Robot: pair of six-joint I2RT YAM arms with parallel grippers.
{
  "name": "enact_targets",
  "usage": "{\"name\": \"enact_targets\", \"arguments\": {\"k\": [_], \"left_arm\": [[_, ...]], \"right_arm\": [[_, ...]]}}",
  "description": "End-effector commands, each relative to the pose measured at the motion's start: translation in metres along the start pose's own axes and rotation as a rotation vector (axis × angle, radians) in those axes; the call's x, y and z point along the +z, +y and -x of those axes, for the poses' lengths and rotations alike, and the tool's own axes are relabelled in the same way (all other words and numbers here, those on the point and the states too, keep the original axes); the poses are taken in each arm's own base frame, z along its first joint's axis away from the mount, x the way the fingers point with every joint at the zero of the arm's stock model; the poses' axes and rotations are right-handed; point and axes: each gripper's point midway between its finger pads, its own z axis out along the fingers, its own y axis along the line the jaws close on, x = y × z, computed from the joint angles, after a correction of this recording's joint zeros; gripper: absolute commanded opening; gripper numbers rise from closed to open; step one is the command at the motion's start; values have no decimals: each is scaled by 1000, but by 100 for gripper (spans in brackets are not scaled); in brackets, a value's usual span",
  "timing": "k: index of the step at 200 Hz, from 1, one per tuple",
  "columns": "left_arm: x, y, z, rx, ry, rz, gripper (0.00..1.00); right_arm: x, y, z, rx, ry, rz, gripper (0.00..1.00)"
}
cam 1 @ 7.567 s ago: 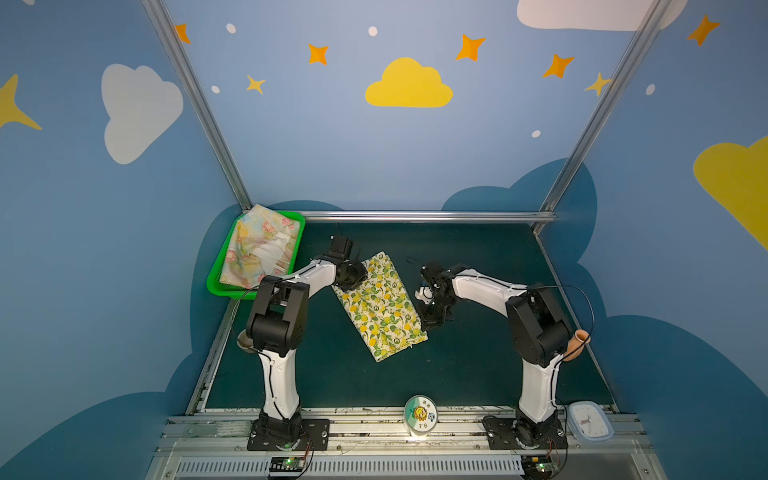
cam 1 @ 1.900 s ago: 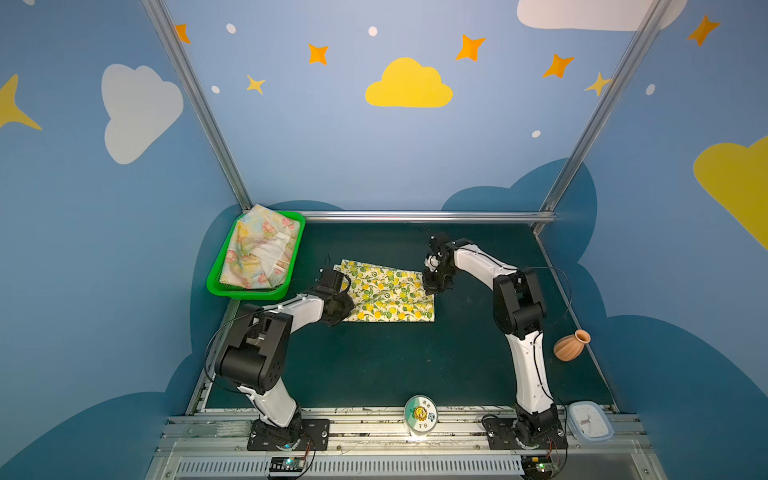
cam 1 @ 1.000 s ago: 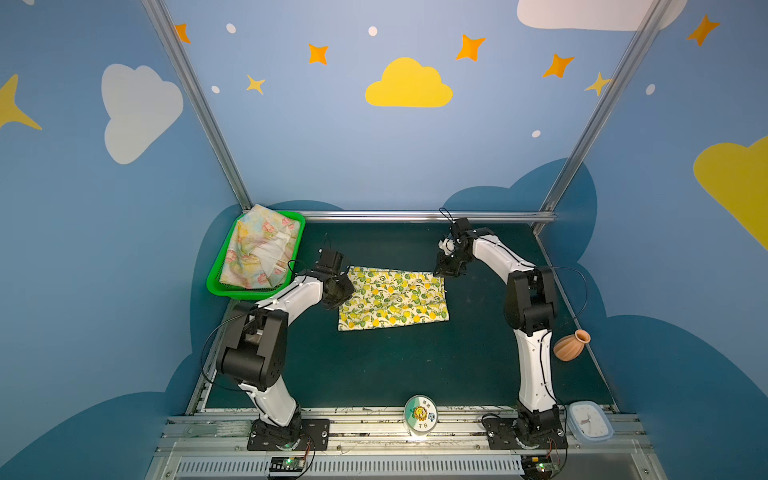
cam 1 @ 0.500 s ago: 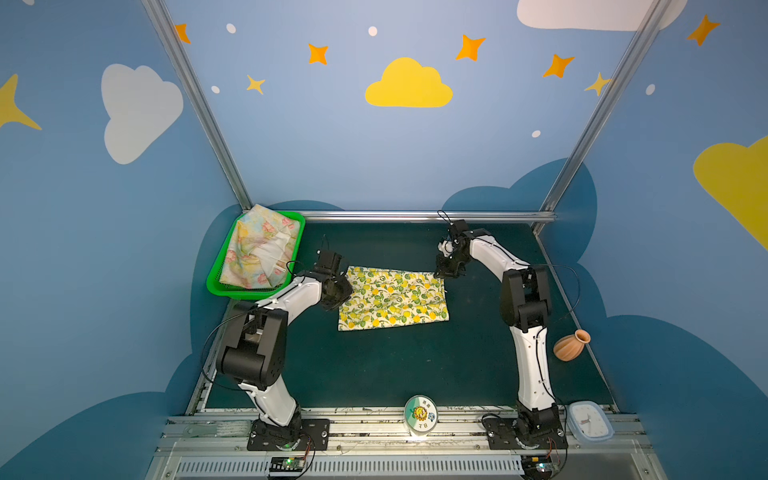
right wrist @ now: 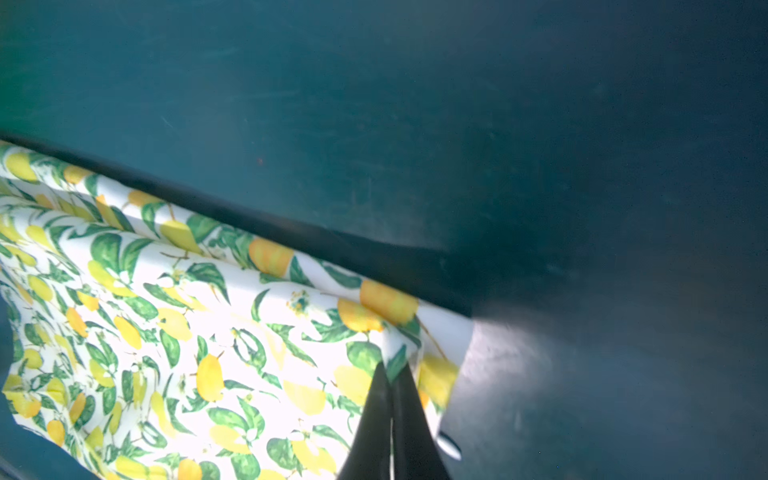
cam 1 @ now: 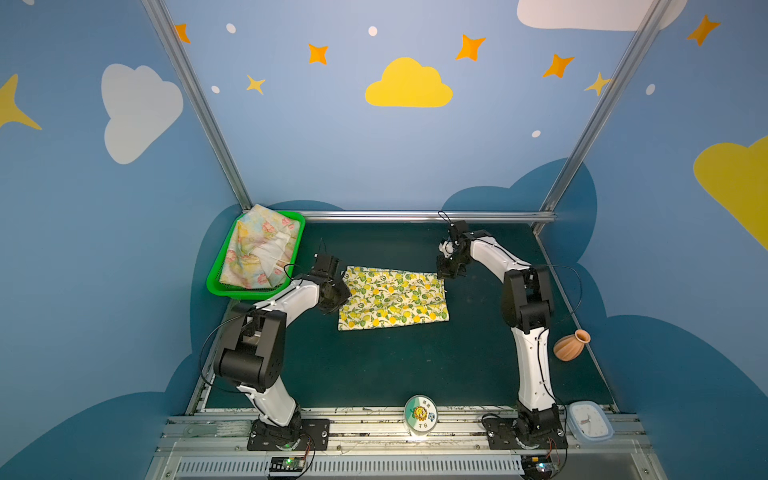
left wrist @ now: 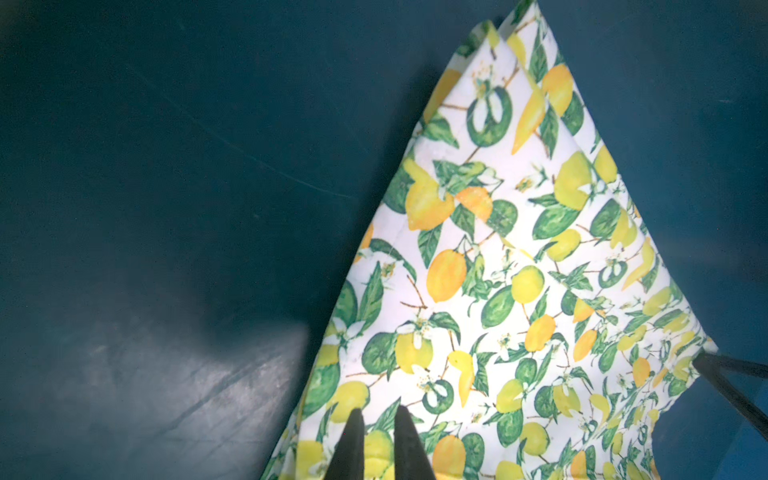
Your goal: Fold and stack the skirts
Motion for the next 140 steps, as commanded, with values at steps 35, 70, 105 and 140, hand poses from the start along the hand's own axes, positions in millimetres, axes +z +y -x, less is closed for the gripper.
{"name": "enact_targets", "arguments": {"k": [35,70,105,140], "left_arm": [[-9,-7,7,12,-22,-26,17],[-8,-10,10,18,-23,-28,17],[-6,-13,13,18,-28,-40,17],[-13,-35,11,69,-11,-113,17]], "right_arm": [[-36,9,-1,4,-65,-7,0],[-24,0,-6,23,-36,-27,0],[-22,-5,-1,24,-47,-31,0],[-19,-12,5,23,-50,-44,13]]}}
